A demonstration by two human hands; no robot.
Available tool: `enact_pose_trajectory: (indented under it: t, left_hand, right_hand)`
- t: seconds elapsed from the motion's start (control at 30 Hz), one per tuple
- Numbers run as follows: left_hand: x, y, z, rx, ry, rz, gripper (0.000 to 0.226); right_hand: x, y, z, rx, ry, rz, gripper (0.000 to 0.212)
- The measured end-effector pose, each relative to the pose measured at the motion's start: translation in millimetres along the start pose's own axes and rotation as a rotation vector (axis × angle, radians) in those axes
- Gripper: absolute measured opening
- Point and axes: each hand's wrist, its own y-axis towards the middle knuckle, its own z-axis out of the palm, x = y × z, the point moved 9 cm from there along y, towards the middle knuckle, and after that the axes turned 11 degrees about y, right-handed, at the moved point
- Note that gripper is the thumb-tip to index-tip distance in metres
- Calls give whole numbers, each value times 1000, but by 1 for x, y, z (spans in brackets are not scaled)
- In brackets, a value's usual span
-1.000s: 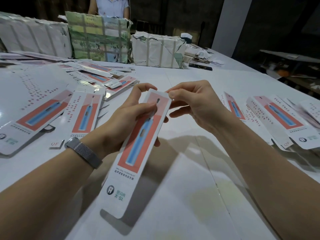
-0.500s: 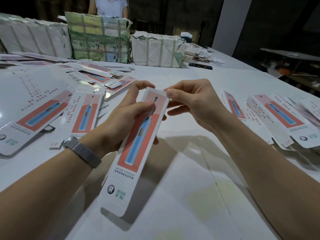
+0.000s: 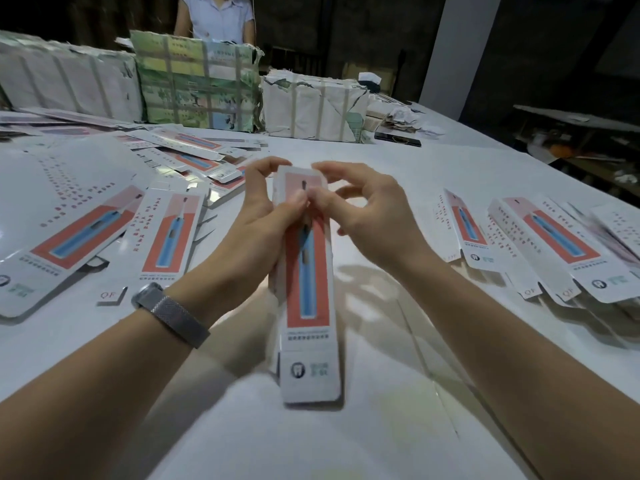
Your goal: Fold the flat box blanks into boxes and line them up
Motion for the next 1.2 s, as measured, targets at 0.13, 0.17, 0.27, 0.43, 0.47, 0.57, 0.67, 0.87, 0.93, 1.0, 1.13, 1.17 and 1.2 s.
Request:
enact_pose_trajectory:
  t: [0.13,0.17,0.27,0.43,0.47,0.57,0.67,0.87,0.93,1.0,1.13,1.17,1.2]
  left_hand:
    - [1,1,4,83,-125,-56,74]
    - [1,-1,10,155,-98,-61,83]
    - [4,-6,25,262,28,-87,84]
    - [1,0,1,95,200,-20,63]
    - [1,3,-9,29,217,-3,53]
    - [11,9,-34,-102,288,-25,37]
    - [28,17,-44,-107,397,-97,37]
    - [47,27,-44,-61,515,-193,41]
    - [50,33,-48,-47,547,-225,34]
    - [56,38,-52,-39,660,-237,32]
    - [79,31,-73,-123,969,-262,34]
    - [81,28,-78,-121,1103,-257,38]
    - [79,25,-84,-105,1240,-257,44]
  right_hand:
    - [3,2,3,107,-255,55,69]
    - [1,2,2,120,-270,92,72]
    - [1,4,-6,89,-322,115,69]
    - [2,20,-57,-62,-520,125,58]
    - [-3,25,-77,-104,-608,180,51]
    - [-30,26,-145,-170,-856,420,33]
    - [-67,12,-196,-189,-915,613,29]
    - [-87,7,-236,-363,-1029,592,15]
    - [-90,8,-239,-388,-1070,577,18]
    - [-83,12,-236,-424,-1094,516,22]
    - [-44,25,-208,-439,-1021,271,22]
    - [-35,27,-192,-404,-967,202,22]
    - [-27,29,-172,-354,-910,144,21]
